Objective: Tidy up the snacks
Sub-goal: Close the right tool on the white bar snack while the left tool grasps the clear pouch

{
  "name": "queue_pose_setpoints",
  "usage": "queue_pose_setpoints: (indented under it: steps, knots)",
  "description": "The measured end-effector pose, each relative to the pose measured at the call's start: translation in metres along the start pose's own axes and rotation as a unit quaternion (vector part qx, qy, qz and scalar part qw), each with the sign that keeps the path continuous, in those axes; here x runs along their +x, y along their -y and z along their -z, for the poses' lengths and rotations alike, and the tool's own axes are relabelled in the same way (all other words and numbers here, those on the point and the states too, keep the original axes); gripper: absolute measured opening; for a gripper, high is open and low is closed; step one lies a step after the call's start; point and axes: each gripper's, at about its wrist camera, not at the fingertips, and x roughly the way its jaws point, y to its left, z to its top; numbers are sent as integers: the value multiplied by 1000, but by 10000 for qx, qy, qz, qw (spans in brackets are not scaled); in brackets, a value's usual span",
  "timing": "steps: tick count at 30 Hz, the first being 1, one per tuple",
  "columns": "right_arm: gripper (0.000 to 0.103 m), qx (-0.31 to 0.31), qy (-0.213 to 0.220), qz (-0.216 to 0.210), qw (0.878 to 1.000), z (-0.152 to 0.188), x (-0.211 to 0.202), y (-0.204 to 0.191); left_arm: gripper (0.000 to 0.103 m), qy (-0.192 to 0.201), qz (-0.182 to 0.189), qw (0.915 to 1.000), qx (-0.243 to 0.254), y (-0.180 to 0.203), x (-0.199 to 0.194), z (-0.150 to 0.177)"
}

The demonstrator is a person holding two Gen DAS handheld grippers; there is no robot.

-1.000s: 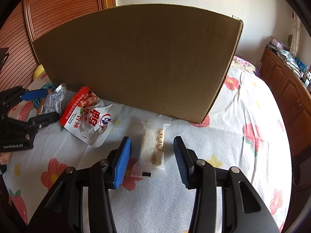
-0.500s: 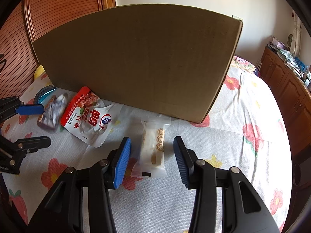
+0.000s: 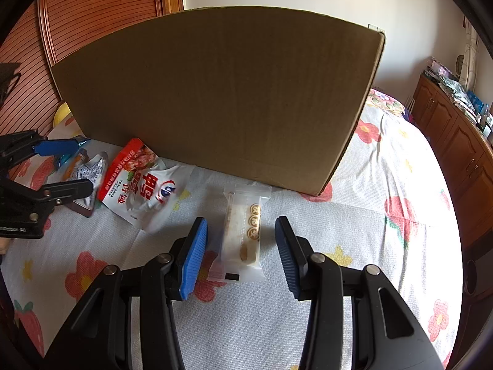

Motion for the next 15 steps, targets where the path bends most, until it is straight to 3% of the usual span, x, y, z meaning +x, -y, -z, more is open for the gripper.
queue_pose_setpoints:
  steps: [7,10,15]
  knots:
    - [46,1,-1,-1,10000,0,0,-1,76,143,60,9996,-231,-7,4,8]
    - [46,-7,-2,8,10000,0,0,-1,82,48,263,9990,-364,-14,7,12]
    - [46,-11,-4,12,10000,-1,0,-1,82,72,424,9976,-544,-21,11,16]
